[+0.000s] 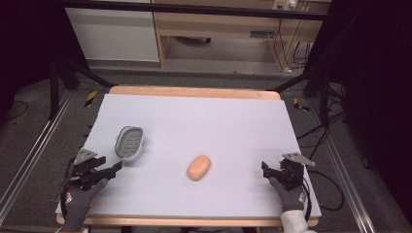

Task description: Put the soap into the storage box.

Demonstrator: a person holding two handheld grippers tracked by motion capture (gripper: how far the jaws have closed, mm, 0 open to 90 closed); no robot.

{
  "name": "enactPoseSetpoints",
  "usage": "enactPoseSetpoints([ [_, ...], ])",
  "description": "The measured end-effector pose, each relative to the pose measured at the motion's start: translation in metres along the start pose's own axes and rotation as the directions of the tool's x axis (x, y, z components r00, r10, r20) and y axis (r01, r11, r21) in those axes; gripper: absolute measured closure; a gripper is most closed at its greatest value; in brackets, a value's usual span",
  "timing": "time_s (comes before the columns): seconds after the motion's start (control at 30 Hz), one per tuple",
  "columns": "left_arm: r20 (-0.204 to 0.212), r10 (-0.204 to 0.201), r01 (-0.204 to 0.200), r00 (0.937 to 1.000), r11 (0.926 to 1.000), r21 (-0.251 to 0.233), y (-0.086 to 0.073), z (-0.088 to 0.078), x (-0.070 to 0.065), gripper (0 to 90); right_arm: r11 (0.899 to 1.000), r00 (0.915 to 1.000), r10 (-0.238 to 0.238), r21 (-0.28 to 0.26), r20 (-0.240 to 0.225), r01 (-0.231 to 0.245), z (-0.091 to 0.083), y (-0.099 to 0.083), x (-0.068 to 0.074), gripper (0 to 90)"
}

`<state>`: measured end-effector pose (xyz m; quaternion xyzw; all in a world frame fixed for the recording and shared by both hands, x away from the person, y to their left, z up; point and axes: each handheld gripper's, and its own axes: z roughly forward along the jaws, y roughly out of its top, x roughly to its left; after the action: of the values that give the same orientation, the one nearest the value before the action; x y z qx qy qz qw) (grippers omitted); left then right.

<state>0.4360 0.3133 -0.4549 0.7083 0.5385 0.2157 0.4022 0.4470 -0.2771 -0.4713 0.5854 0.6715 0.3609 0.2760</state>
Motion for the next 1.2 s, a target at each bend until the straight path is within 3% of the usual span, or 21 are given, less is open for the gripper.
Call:
enactPoseSetpoints([
  [0.57, 0.081, 0.074, -0.074, 0.9940, 0.9972, 0.003, 0.005, 0.005, -0.049, 33.1, 1.000, 0.9999, -0.017, 0.016, -0.001, 0.017, -0.001, -0.002, 0.008, 8.1],
  [1.2, 0.121, 0.134, -0.133, 0.9836, 0.9910, -0.013, 0.014, 0.013, -0.080, 31.3, 0.999, 0.9995, -0.030, 0.029, 0.013, 0.030, -0.001, -0.001, 0.013, 6.7],
])
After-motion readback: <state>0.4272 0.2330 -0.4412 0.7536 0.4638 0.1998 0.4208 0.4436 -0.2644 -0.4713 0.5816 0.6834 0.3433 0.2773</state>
